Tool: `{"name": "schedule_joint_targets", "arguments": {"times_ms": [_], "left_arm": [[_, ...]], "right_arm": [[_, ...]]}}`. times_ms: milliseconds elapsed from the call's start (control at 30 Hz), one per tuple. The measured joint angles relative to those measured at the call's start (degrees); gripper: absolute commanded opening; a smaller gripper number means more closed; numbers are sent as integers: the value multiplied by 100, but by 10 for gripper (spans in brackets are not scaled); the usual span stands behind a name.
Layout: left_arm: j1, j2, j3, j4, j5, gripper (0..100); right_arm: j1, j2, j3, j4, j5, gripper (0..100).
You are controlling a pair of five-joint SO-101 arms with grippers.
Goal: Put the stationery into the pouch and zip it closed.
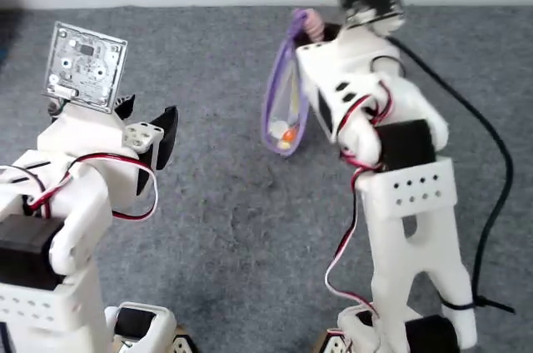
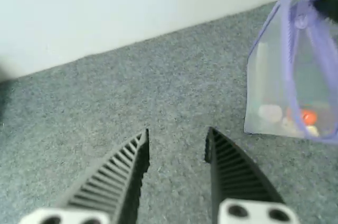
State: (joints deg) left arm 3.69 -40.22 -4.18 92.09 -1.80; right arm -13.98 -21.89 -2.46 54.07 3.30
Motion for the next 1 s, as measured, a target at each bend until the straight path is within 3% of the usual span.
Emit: {"name": "schedule_joint_targets", "arguments": {"times_ms": [633, 867, 1000], "left_arm": [[0, 0, 0, 0, 0, 174], [0, 0, 0, 0, 0, 174], [0, 0, 0, 18, 0, 174]], "right_arm": [[-246, 167, -53, -976, 422, 7], [-255, 422, -114, -1187, 818, 7], [-264, 440, -220, -1468, 1424, 7]]}}
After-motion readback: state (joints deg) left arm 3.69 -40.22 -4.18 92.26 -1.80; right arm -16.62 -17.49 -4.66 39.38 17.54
